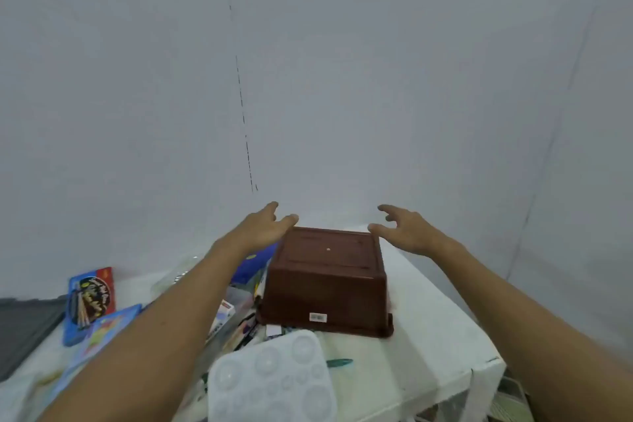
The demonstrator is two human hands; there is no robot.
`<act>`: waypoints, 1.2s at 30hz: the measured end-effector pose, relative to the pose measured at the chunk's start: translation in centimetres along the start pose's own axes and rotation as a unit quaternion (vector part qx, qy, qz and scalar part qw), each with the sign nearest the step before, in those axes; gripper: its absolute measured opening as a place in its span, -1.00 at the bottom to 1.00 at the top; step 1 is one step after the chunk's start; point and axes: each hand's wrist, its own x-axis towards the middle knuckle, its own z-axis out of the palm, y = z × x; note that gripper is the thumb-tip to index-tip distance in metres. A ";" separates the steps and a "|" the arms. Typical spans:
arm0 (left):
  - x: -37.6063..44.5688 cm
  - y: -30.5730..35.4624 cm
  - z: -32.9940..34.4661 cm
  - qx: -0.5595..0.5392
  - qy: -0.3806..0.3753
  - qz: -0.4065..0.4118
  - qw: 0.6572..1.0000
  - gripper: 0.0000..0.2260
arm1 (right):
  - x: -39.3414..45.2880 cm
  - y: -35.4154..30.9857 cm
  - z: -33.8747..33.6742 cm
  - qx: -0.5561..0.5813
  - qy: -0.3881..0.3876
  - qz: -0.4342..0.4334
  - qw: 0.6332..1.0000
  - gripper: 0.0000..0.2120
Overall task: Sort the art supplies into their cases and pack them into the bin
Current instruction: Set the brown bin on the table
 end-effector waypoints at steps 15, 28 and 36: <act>5.2 -2.2 6.7 -0.052 0.016 -0.171 0.984 -0.17 | 7.9 8.8 5.1 0.203 -0.135 -0.015 0.970 -0.08; 3.3 5.8 6.9 -0.187 0.227 -0.050 0.954 -0.02 | 8.4 8.4 -0.6 0.327 0.113 -0.120 0.930 -0.20; 0.7 6.6 11.3 -0.287 0.300 -0.097 0.904 -0.15 | 4.1 11.0 0.1 0.415 0.199 -0.133 0.878 -0.32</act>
